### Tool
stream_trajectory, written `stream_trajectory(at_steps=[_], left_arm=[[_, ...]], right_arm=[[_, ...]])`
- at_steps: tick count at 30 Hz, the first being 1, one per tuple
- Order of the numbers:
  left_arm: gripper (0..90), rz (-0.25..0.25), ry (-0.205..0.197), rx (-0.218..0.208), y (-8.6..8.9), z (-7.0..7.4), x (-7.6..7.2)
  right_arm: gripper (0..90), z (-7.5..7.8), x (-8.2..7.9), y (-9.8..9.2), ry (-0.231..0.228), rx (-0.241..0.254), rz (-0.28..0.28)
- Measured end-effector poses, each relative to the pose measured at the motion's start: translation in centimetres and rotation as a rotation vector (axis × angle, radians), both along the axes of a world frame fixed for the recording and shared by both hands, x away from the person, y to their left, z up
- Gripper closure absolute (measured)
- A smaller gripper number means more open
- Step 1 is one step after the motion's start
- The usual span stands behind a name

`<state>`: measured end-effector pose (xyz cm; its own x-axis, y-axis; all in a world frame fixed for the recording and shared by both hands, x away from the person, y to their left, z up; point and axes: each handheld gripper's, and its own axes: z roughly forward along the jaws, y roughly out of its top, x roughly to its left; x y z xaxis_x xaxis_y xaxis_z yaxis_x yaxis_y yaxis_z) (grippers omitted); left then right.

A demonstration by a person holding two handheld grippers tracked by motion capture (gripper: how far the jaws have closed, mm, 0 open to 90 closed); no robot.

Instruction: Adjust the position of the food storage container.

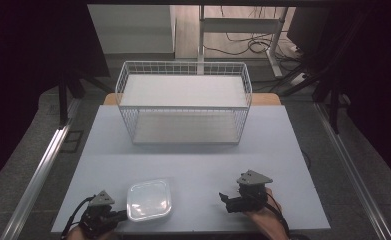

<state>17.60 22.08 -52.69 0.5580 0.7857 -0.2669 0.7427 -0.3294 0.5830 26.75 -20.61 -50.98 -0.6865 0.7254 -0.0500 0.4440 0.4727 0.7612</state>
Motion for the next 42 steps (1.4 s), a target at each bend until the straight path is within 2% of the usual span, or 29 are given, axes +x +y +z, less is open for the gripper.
stream_trajectory(at_steps=[2, 6, 14, 20, 21, 23, 24, 30, 31, 32, 33, 34, 37, 38, 39, 42], left_arm=[[90.0, -0.028, -0.001, 0.002, -1.0, 0.0, 0.4], [90.0, -0.044, -0.005, 0.002, -1.8, 0.0, 1.1], [90.0, -0.097, -0.010, -0.003, -4.1, -0.1, 4.0], [90.0, -0.134, -0.015, 0.003, -5.7, 0.0, 5.3], [90.0, -0.155, -0.020, 0.004, -6.7, 0.2, 6.0], [90.0, -0.164, -0.023, 0.007, -7.2, 0.2, 6.3], [90.0, -0.180, -0.029, 0.007, -8.0, 0.4, 6.8], [90.0, -0.191, -0.062, 0.022, -9.1, 0.5, 7.6], [86.4, -0.183, -0.078, 0.022, -8.8, 0.5, 7.5], [83.6, -0.183, -0.078, 0.022, -8.8, 0.5, 7.5], [83.6, -0.177, -0.092, 0.034, -8.5, 0.6, 7.5], [73.1, -0.164, -0.125, 0.036, -7.9, 0.7, 7.3], [55.4, -0.153, -0.161, 0.025, -7.1, 0.9, 7.0], [48.8, -0.153, -0.161, 0.025, -7.1, 0.9, 7.0], [40.0, -0.153, -0.198, 0.034, -6.6, 0.9, 6.7], [27.4, -0.152, -0.214, 0.024, -5.9, 0.9, 6.4]], right_arm=[[0.0, 0.0, -0.1, 0.1, 0.001, -0.005, 0.002], [0.0, 0.0, -0.2, 0.3, -0.004, -0.006, 0.007], [0.0, 0.3, -0.2, 0.2, 0.003, 0.009, 0.007], [0.0, 0.3, -0.1, 0.1, 0.007, 0.004, 0.003], [0.0, 0.3, -0.1, 0.0, 0.007, 0.003, -0.002], [0.0, 0.3, 0.0, -0.1, 0.008, 0.002, -0.005], [0.0, 0.3, 0.0, -0.3, 0.009, -0.004, -0.006], [1.1, 0.3, 0.2, -0.6, 0.010, -0.002, -0.017], [1.5, 0.3, 0.1, -0.6, 0.007, -0.006, -0.017], [1.5, 0.3, 0.1, -0.6, 0.007, -0.006, -0.017], [1.5, 0.3, 0.1, -0.6, 0.007, -0.007, -0.017], [1.6, 0.3, 0.2, -0.7, 0.005, -0.010, -0.012], [1.5, 0.3, 0.2, -0.8, 0.003, -0.013, -0.003], [1.5, 0.3, 0.2, -0.8, 0.003, -0.013, -0.003], [1.5, 0.4, 0.2, -0.9, 0.004, 0.001, -0.004], [1.2, 0.3, 0.2, -1.0, -0.002, 0.001, -0.001]])
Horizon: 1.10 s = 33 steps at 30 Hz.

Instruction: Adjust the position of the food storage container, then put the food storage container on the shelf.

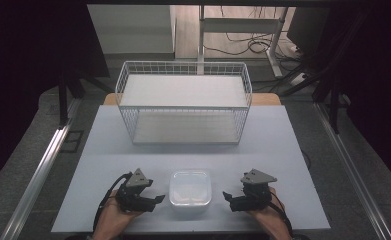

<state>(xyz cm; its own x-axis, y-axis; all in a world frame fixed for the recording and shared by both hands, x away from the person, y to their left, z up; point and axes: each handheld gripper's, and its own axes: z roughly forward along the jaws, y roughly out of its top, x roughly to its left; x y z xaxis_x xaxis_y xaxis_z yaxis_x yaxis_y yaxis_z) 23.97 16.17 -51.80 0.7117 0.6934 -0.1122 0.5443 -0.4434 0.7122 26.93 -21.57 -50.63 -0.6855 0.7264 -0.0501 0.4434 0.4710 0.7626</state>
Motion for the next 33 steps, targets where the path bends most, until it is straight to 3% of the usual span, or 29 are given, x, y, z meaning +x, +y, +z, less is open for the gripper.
stream_trajectory(at_steps=[6, 9, 15, 18, 26, 27, 33], left_arm=[[11.4, 0.005, 0.002, -0.026, 0.7, -0.1, -0.1], [6.7, 0.019, -0.024, 0.005, 0.9, -0.4, -0.2], [4.6, 0.017, -0.070, 0.007, 1.1, -0.5, -0.3], [3.9, 0.022, -0.070, -0.001, 1.2, -0.6, -0.3], [3.6, 0.030, -0.083, -0.051, 1.5, -0.4, -0.2], [3.6, 0.030, -0.084, -0.074, 1.5, -0.2, -0.2], [3.7, 0.018, -0.091, -0.120, 1.2, 0.2, -0.1]], right_arm=[[0.5, -0.1, 0.0, 0.0, -0.003, -0.007, 0.016], [0.5, -0.2, 0.0, 0.0, 0.000, -0.005, 0.015], [0.5, -0.1, 0.0, 0.0, 0.003, 0.003, 0.015], [0.5, -0.2, 0.1, 0.0, 0.009, -0.005, 0.024], [0.5, -0.1, 0.1, 0.2, 0.011, 0.007, 0.040], [0.5, 0.1, 0.1, 0.3, 0.011, 0.015, 0.045], [0.6, 0.4, 0.1, 0.7, 0.031, 0.026, 0.080]])
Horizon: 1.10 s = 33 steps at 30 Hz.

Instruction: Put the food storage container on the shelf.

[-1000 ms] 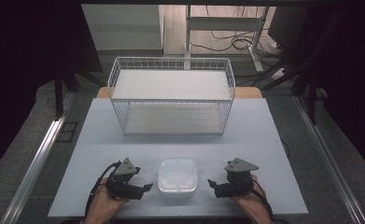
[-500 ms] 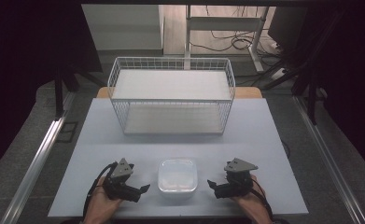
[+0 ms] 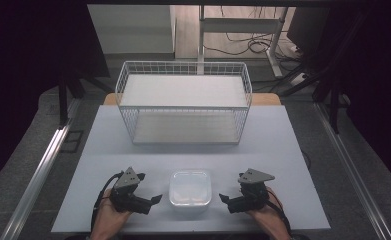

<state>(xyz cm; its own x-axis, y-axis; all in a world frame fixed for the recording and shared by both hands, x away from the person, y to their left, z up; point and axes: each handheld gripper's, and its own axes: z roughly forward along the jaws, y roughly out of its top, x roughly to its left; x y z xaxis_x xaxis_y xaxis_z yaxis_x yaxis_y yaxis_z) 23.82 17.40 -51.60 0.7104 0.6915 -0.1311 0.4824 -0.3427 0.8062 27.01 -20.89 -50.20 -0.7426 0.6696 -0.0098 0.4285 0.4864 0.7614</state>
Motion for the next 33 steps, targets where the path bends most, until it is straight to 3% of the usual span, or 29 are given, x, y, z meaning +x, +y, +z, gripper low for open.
stream_trajectory(at_steps=[3, 6, 12, 21, 29, 31, 33], left_arm=[[2.4, 0.010, -0.027, -0.019, 0.0, 0.4, 0.1], [1.9, 0.015, -0.029, -0.029, 0.0, 0.6, 0.2], [1.5, -0.008, 0.015, -0.068, -0.5, 1.3, 0.7], [1.8, -0.081, 0.074, -0.011, -2.8, 2.0, 1.5], [7.7, -0.142, 0.129, 0.034, -5.1, 1.9, 2.9], [8.9, -0.145, 0.137, 0.032, -5.3, 1.8, 3.0], [10.6, -0.151, 0.160, 0.001, -5.3, 1.6, 3.1]], right_arm=[[0.6, 0.5, 0.0, 0.5, 0.003, 0.010, 0.021], [0.6, 0.8, 0.0, 0.8, 0.002, 0.019, 0.026], [0.6, 2.1, 0.0, 1.9, 0.006, 0.033, 0.092], [0.0, 2.6, 0.1, 4.2, 0.044, 0.053, 0.129], [3.3, 1.9, 0.7, 6.2, 0.129, 0.010, 0.162], [3.5, 1.8, 0.8, 6.3, 0.136, 0.005, 0.160], [5.5, 1.7, 1.0, 6.3, 0.171, 0.026, 0.147]])
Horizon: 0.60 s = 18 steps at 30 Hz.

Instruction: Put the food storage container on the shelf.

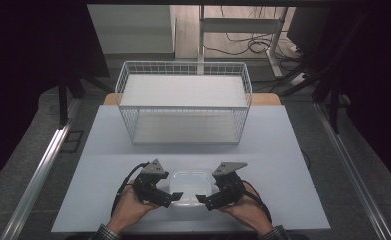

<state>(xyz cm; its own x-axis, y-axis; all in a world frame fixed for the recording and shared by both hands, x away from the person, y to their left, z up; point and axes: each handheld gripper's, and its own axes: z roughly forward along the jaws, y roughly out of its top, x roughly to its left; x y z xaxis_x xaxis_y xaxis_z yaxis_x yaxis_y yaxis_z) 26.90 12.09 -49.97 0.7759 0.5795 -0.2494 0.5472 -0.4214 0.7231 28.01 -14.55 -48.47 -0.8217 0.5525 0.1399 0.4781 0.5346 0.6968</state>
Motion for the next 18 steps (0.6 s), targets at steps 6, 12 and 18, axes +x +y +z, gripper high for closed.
stream_trajectory(at_steps=[6, 12, 18], left_arm=[[20.4, 0.003, 0.068, -0.070, 0.5, -0.4, -0.1], [39.6, 0.019, 0.125, -0.125, 1.9, -0.5, -0.9], [53.6, 0.039, 0.102, -0.113, 2.1, 0.2, -2.0]], right_arm=[[18.8, -0.2, 0.5, -0.4, 0.167, 0.059, -0.031], [42.8, 0.3, 0.5, -1.5, 0.262, 0.080, -0.070], [60.3, 1.2, 0.0, -2.2, 0.283, 0.087, -0.109]])
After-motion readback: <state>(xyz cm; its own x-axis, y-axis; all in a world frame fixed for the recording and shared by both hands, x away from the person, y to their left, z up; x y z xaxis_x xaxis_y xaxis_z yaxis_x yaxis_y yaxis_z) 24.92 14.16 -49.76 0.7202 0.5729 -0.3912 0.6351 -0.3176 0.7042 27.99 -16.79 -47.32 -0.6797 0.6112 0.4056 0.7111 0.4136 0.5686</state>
